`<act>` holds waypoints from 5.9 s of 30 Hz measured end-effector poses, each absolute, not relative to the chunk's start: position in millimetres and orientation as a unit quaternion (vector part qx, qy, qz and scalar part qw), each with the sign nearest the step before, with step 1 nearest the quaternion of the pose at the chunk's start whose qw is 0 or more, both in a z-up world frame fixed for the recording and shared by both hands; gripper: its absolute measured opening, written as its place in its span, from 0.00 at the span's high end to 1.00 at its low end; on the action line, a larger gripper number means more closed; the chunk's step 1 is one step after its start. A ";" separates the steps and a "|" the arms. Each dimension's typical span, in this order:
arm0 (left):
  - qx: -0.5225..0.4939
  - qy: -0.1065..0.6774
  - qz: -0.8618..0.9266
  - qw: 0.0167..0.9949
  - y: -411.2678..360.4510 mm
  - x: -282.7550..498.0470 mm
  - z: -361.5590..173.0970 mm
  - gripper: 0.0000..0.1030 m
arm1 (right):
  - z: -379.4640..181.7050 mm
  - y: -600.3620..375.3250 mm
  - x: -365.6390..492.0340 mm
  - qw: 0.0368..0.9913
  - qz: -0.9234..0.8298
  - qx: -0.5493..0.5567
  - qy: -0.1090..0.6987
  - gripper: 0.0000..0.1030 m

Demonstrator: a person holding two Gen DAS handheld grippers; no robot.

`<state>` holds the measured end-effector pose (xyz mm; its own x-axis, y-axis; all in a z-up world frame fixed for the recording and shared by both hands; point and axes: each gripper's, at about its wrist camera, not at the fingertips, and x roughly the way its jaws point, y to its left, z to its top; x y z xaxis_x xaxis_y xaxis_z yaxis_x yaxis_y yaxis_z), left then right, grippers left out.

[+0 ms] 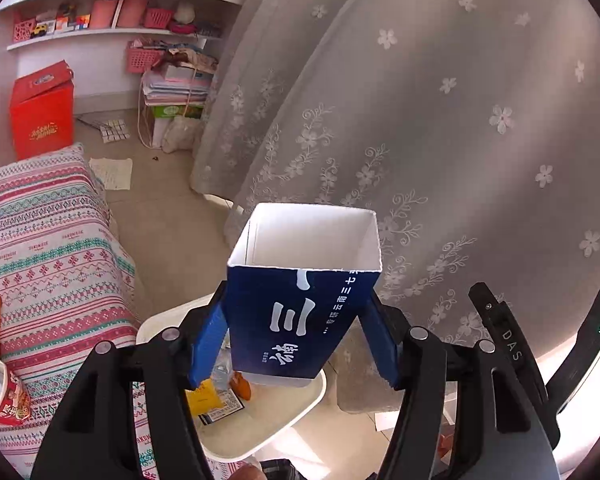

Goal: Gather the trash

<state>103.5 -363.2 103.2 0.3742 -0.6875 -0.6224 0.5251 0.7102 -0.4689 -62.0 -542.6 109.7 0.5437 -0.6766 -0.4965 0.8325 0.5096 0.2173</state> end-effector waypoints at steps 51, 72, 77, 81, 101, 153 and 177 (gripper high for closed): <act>0.150 0.475 -0.004 0.867 -35.6 135.2 -6.8 0.25 | 100.5 -430.8 44.3 0.900 -0.263 0.232 0.257 0.07; 0.270 0.421 0.044 0.865 -87.3 124.3 -58.4 0.62 | 96.9 -403.5 62.5 0.906 -0.222 0.236 0.272 0.07; 0.131 0.466 0.038 0.874 -46.1 144.3 -43.8 0.88 | 96.3 -401.8 65.1 0.908 -0.216 0.230 0.274 0.07; -0.013 0.481 0.036 0.876 4.7 153.8 -16.5 0.91 | 94.1 -396.5 68.7 0.909 -0.206 0.227 0.282 0.07; -0.121 0.465 0.054 0.875 62.8 147.5 -16.1 0.07 | 87.3 -372.1 81.7 0.913 -0.176 0.202 0.309 0.07; -0.501 0.387 -0.080 0.770 166.8 116.5 15.2 0.41 | 42.1 -263.7 129.9 0.884 -0.013 0.184 0.430 0.07; -0.635 0.404 -0.300 0.585 155.9 118.0 -14.4 0.72 | 68.2 -155.0 107.9 0.916 0.286 -0.008 0.282 0.29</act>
<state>118.0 155.9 -14.4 0.4929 -0.8652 -0.0922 -0.1628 0.0124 -0.9866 107.9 -155.0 68.2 0.6775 0.5193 -0.5209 -0.5282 0.8363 0.1469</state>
